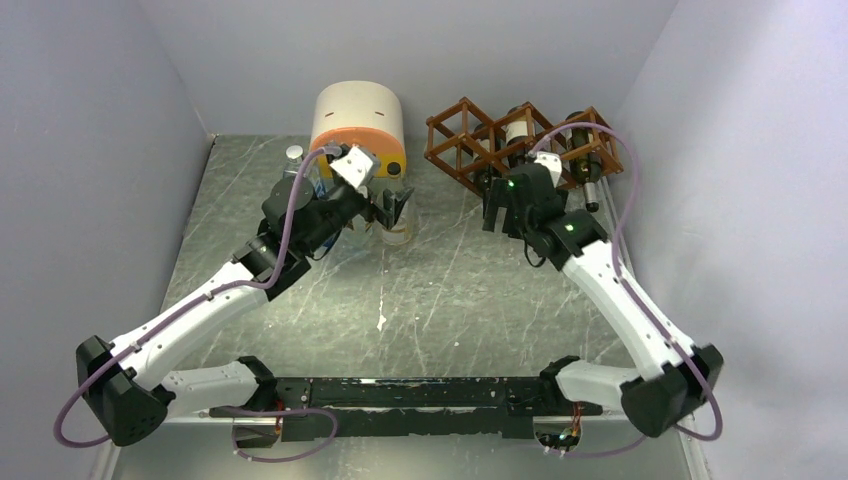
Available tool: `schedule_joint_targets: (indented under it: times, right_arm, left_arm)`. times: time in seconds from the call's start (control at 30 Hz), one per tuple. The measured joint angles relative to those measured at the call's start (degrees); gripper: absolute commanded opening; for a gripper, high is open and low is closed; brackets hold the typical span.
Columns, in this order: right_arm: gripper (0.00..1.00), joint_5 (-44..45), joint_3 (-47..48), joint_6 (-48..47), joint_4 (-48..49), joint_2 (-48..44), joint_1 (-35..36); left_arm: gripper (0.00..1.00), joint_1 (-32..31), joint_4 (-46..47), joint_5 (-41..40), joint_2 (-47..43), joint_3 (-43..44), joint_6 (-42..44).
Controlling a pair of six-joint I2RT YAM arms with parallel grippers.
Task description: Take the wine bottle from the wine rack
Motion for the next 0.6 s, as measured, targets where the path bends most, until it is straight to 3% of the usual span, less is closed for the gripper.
schedule_joint_targets:
  times: [0.17,0.33,0.6]
  right_arm:
    - [1.0,4.04,0.46,0.04,2.54,8.26,-2.58]
    - [1.0,0.44,-2.34,-0.79,9.49,9.27,-10.12]
    - [1.0,-3.08,-4.39,-2.89,15.28,9.16,-18.86]
  left_arm:
    - [1.0,-0.09,1.44,-0.31,-0.39,-1.99,-3.17]
    - [1.0,-0.09,1.62,-6.08,-0.37,-1.99,-4.87]
    - [1.0,-3.19,4.59,-9.97,-2.49,-6.38,1.7]
